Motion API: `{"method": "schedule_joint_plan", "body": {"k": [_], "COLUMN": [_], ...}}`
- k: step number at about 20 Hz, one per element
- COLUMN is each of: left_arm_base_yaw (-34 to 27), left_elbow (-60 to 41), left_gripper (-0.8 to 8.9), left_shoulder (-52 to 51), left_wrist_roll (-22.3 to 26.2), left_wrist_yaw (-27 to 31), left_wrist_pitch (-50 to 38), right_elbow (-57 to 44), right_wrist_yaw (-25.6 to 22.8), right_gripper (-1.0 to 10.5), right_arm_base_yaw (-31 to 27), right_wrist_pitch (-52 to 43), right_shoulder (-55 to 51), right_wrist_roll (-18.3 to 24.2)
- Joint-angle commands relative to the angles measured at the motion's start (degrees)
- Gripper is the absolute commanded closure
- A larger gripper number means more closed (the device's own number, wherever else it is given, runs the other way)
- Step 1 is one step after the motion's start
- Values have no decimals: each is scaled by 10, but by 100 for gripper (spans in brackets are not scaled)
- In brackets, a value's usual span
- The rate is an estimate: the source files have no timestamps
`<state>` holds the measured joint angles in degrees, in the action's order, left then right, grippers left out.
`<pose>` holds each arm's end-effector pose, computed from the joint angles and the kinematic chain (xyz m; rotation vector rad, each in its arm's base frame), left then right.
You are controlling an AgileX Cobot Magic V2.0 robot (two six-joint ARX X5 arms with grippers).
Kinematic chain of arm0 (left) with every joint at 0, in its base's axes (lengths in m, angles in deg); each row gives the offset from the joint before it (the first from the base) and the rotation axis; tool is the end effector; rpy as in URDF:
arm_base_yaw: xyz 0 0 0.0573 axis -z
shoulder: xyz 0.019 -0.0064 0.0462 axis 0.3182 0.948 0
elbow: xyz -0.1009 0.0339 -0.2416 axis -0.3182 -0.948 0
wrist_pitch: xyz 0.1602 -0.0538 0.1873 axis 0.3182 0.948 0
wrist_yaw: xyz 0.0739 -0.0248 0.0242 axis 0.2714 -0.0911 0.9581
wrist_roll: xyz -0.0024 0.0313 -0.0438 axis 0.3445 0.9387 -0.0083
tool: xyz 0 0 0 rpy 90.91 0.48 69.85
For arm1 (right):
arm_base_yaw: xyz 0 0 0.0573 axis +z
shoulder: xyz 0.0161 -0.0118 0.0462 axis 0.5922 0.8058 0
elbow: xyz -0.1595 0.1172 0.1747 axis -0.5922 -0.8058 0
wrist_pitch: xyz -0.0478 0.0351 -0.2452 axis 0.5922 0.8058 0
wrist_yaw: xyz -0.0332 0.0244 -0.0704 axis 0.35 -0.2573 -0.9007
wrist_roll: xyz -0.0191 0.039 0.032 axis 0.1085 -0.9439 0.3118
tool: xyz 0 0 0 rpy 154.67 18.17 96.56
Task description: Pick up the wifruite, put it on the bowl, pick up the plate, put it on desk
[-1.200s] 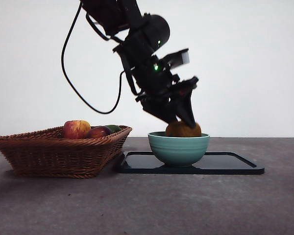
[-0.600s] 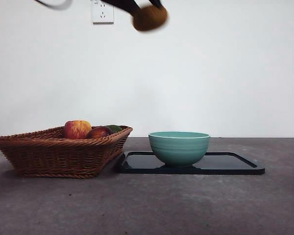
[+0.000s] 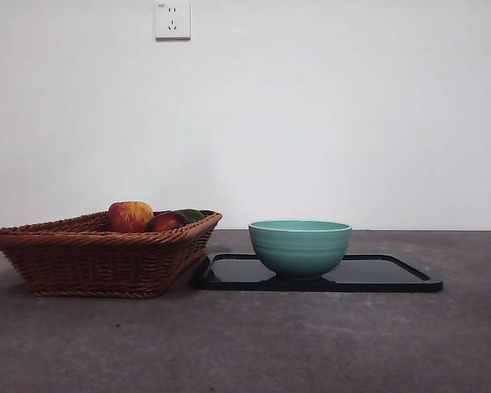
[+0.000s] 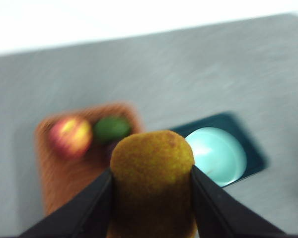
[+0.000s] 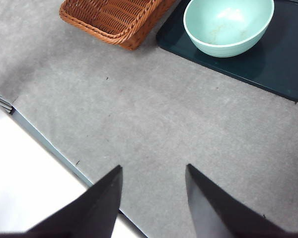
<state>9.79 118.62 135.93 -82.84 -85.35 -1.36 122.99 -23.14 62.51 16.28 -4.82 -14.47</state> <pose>0.2005 -0.1064 0.4276 0.0115 0.5820 -0.3879 0.0921 0.0568 0.3002 0.0859 0.8167 0.7312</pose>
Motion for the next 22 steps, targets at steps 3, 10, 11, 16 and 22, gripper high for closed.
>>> {"method": "schedule_joint_plan", "body": {"k": [3, 10, 11, 16, 22], "left_arm_base_yaw": [-3, -10, -12, -19, -33], "left_elbow": [-109, -298, -309, -317, -317], "left_gripper": [667, 667, 667, 667, 667], "left_shoulder": [-19, 15, 27, 122, 202], "left_wrist_roll": [-52, -129, -132, -122, -114], "left_wrist_yaw": [5, 50, 50, 65, 65], "left_wrist_pitch": [-72, -238, -253, -322, -367], "right_elbow": [5, 5, 5, 5, 5], "right_wrist_yaw": [0, 0, 0, 1, 0], "right_gripper": [743, 743, 743, 743, 743], "right_arm_base_yaw": [3, 3, 3, 3, 3], "right_wrist_pitch": [-5, -4, -4, -3, -4], "right_shoulder": [3, 3, 3, 3, 3], "right_wrist_roll": [7, 7, 7, 7, 7]}}
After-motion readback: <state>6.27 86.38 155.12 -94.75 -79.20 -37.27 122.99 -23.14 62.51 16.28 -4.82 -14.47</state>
